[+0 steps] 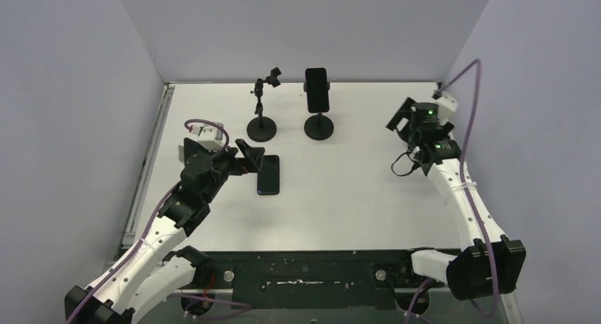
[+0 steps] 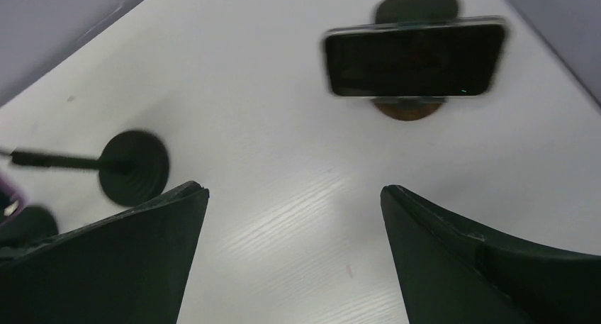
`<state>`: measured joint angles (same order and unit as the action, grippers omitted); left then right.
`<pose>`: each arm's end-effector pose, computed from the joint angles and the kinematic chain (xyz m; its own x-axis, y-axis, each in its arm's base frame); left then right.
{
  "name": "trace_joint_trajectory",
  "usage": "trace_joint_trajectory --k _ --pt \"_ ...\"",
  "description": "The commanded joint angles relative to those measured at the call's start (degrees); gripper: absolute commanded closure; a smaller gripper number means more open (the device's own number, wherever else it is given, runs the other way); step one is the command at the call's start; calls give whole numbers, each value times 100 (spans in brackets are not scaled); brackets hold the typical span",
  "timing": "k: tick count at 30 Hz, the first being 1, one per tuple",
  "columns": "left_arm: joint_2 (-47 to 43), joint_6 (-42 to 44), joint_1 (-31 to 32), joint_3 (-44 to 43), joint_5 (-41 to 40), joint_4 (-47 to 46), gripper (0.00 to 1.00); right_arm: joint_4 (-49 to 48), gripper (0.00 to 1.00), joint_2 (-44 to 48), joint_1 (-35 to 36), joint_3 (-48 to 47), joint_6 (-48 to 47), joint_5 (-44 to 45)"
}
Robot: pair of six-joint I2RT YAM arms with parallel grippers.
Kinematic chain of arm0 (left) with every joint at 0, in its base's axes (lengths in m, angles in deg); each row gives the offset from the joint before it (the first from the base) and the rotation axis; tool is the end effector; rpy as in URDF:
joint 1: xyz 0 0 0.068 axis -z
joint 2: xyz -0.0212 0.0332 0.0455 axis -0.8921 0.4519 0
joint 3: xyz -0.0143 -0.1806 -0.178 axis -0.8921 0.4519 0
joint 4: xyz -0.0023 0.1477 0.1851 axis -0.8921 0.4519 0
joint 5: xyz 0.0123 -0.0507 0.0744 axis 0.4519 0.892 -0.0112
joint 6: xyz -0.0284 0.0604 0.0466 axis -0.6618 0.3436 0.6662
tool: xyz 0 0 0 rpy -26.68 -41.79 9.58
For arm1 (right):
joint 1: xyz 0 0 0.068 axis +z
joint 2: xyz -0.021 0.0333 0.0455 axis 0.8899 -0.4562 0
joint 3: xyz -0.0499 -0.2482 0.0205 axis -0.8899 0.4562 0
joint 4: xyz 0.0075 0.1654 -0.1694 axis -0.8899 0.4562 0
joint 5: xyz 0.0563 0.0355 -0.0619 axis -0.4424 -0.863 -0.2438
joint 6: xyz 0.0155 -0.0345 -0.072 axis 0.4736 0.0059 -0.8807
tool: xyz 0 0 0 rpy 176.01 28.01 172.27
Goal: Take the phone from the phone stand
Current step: Pick up the phone stand with the phone at the center of the board.
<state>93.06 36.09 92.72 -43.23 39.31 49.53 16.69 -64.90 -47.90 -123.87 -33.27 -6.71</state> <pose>0.1954 -0.0984 0.2849 -0.3004 -0.3645 -0.8814 0.2421 0.8647 -0.4401 0.2719 0.0500 0.3065 -0.4454 0.4201 -0.7907 0.2961 0.9025 0.3127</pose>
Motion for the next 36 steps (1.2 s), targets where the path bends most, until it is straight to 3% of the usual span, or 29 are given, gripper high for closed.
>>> trace_joint_trajectory --k 1,8,12,14,19,23,27,31,36 --pt "-251 241 -14 -108 529 -489 3 -320 1 412 -1423 608 555 -624" --pt "-380 415 211 -17 891 -713 3 -2094 3 1137 -2374 1932 904 125" --pt "-435 436 267 34 1061 -759 3 -2311 3 790 -2872 1717 161 80" --pt "-424 456 265 8 1138 -712 3 -2474 3 415 -3084 1597 17 -261" --pt "-444 515 326 -27 1183 -622 3 -4062 8 121 -3788 1980 24 -1958" --pt "-460 538 411 -61 1302 -656 3 -4952 9 -143 -3680 2053 -113 -2820" --pt "-415 622 443 -52 1306 -629 3 -5462 10 -384 -3554 1786 194 -2864" --pt "-344 657 452 -76 1238 -537 3 -5253 9 -730 -3759 1344 -353 -3040" --pt "-325 647 456 -90 1270 -571 3 -6096 9 -689 -4202 2281 15 -3403"
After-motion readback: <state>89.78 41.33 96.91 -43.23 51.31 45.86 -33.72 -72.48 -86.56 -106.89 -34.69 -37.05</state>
